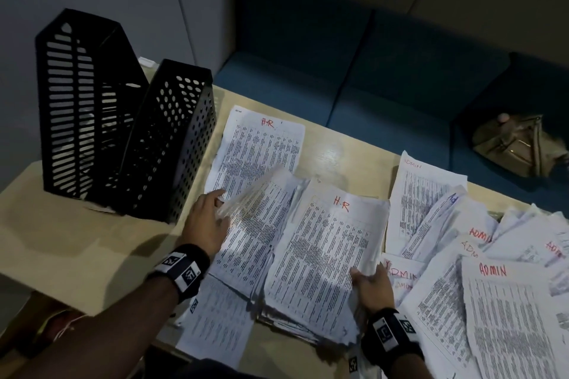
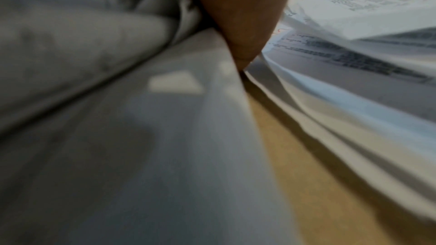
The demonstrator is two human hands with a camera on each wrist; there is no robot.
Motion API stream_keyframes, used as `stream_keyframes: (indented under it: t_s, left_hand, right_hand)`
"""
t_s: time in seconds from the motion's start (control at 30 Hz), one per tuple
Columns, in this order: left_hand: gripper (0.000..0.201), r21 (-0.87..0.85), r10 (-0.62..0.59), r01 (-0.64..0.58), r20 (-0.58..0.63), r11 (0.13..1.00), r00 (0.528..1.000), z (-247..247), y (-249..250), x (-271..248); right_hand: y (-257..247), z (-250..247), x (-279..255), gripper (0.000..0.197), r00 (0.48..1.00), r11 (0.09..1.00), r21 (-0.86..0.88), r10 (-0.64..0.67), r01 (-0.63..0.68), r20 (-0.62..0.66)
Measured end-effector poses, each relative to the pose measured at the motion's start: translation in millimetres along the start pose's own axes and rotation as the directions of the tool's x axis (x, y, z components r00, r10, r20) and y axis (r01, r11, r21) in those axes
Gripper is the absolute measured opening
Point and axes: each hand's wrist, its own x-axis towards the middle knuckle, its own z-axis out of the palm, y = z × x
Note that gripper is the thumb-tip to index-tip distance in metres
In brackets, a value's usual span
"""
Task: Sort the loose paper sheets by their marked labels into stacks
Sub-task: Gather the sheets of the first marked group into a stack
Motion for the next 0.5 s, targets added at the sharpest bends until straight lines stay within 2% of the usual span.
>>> stream_keyframes:
  t_s: [0.07,0.17,0.23,0.3,0.4,0.5]
  left_hand:
    - [0.056,-0.104,-0.007,0.007,-0.003,0.995,1.0,-3.8,-2.7,-6.4]
    - [0.052,-0.098,-0.035,0.032,-0.023,0.995,0.999,-7.3,-7.5,-15.4]
    - [0.063,-0.082,-0.095,0.095,0.006,0.992,0.995,-9.0,-6.5,-19.4]
    - [0.075,-0.064,-0.189,0.195,0.084,0.979,0.978,-12.7,-5.0,-22.3]
    - [0.061,-0.097,-0.239,0.255,0.153,0.962,0.959,-20.5,-2.7,-20.2]
    - [0.043,-0.208,-0.172,0.191,0.105,0.959,0.979,-42.5,17.9,-5.7]
  right_hand:
    - [1.9,-0.5,1.5,0.032,1.0,1.0,-0.017,0.003,-0.003,-0.003]
    - [2.7,2.0,1.4,0.032,0.999,0.999,-0.029,0.014,-0.015,-0.036]
    - [3.7,3.4,2.9,0.039,0.999,0.999,-0.039,0.032,-0.033,-0.044]
    - [3.8,5.0,3.0,0.046,0.998,0.997,-0.059,0.043,-0.046,-0.051]
    - [3.7,7.4,1.6,0.056,0.996,0.995,-0.068,0.072,-0.075,-0.047]
    - [-0.8,6.4,-3.9,0.054,0.989,0.99,0.032,0.138,-0.137,-0.044]
